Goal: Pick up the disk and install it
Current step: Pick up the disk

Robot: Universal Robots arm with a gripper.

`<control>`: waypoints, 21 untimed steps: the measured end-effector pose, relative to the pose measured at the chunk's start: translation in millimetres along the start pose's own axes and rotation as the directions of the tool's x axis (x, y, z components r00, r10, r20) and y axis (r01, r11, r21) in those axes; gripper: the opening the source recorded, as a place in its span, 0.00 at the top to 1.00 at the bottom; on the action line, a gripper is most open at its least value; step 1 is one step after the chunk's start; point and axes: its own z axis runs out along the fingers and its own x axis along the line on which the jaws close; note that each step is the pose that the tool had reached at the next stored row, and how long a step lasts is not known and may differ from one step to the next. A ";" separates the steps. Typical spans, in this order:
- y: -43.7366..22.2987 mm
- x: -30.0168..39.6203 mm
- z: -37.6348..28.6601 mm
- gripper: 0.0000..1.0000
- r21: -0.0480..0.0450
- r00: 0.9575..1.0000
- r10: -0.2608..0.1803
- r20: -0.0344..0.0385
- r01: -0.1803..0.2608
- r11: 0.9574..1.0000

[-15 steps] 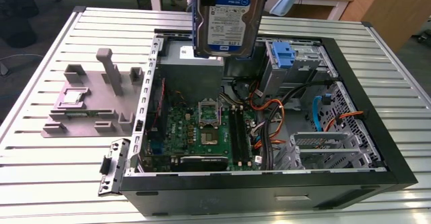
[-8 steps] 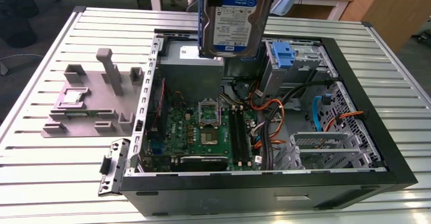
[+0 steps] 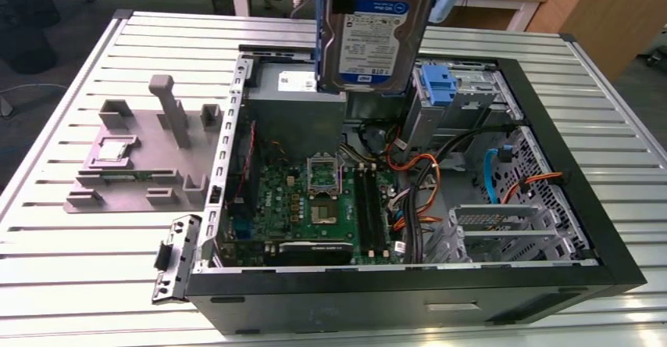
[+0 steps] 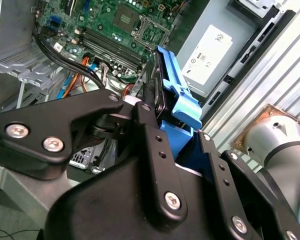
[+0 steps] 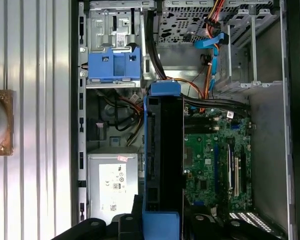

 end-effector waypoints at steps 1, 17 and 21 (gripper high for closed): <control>1.3 -0.6 0.1 0.63 0.000 1.000 0.000 0.000 0.000 1.000; 14.6 -5.6 1.5 0.63 0.000 1.000 0.005 0.002 -0.005 1.000; 14.8 -6.5 1.5 0.63 0.000 1.000 0.005 0.002 -0.005 1.000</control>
